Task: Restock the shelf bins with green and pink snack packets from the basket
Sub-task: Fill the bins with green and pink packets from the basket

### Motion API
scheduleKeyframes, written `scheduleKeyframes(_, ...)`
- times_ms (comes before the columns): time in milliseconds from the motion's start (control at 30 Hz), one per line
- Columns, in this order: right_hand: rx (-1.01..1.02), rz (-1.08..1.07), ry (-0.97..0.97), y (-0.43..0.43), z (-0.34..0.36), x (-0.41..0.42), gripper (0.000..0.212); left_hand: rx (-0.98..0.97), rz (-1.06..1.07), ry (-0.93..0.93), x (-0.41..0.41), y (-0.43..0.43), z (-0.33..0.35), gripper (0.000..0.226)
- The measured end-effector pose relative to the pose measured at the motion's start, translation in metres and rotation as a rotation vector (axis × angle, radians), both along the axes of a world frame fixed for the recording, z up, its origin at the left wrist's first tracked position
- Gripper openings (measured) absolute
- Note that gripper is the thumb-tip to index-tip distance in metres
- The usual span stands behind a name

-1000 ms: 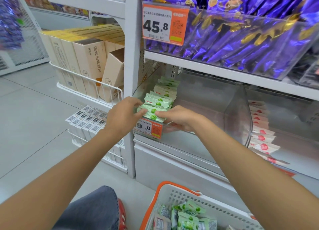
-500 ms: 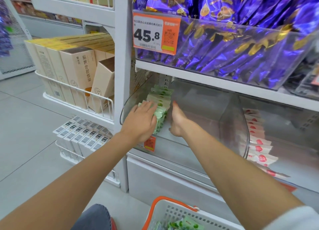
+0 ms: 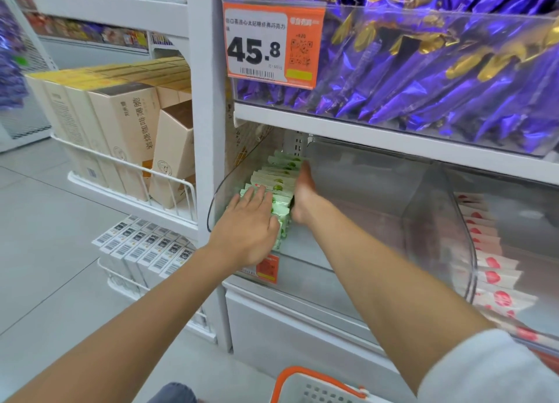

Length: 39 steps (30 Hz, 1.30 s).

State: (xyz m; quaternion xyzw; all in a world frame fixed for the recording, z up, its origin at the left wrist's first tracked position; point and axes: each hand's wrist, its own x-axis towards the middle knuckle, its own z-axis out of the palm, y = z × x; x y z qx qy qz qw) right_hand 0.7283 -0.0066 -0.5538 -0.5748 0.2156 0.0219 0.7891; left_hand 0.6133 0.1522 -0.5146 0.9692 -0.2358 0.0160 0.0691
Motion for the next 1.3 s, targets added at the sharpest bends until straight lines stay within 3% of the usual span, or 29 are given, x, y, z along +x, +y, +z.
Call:
scheduleKeyframes(33, 0.002, 0.006, 0.003, -0.002, -0.011, 0.012, 0.122, 0.001, 0.001, 0.007, 0.001, 0.000, 0.000, 0.060)
scheduleKeyframes(200, -0.101, -0.014, 0.167, 0.009, 0.050, -0.069, 0.070, -0.014, -0.002, 0.045, 0.004, 0.001, 0.000, 0.058)
scheduleKeyframes(333, 0.099, 0.284, 0.277, 0.013, 0.032, -0.075, 0.075, -0.044, 0.005, 0.055, 0.005, 0.000, -0.001, 0.058)
scheduleKeyframes(433, 0.200, 0.279, 0.325, 0.010, -0.015, -0.032, 0.089, -0.061, 0.013, 0.065, 0.006, -0.001, 0.000, 0.058)
scheduleKeyframes(500, 0.200, 0.281, 0.288, 0.017, 0.011, -0.062, 0.068, -0.129, 0.015, 0.055, 0.003, 0.000, 0.003, 0.057)
scheduleKeyframes(567, 0.029, 0.271, 0.237, 0.012, 0.039, -0.101, 0.054, -0.276, 0.012, -0.052, -0.006, -0.001, 0.006, 0.052)
scheduleKeyframes(700, -0.832, 0.122, 0.016, -0.022, 0.048, -0.149, 0.022, -0.417, 0.033, -0.295, -0.042, -0.014, 0.014, 0.031)
scheduleKeyframes(767, -1.092, 0.102, -0.035, -0.037, 0.051, -0.179, 0.014, -0.472, 0.025, -0.274, -0.067, -0.027, 0.019, 0.019)
scheduleKeyframes(933, -1.470, -0.010, -0.298, -0.059, 0.042, -0.274, 0.009, -0.445, 0.010, 0.076, -0.135, -0.060, 0.006, 0.009)
scheduleKeyframes(1067, -1.553, -0.029, -0.528, -0.068, 0.001, -0.334, 0.005, -0.413, -0.006, 0.194, -0.171, -0.067, -0.036, 0.005)
scheduleKeyframes(1133, -1.498, 0.112, -0.413, -0.069, -0.033, -0.359, 0.004, -0.287, -0.001, 0.264, -0.179, -0.066, -0.062, 0.005)
scheduleKeyframes(1233, -1.332, 0.426, -0.023, -0.077, -0.107, -0.389, 0.011, -0.106, 0.016, 0.422, -0.181, -0.061, -0.103, 0.013)
scheduleKeyframes(1300, -1.193, 0.499, 0.197, -0.085, -0.154, -0.407, 0.013, -0.024, 0.028, 0.494, -0.182, -0.059, -0.124, 0.017)
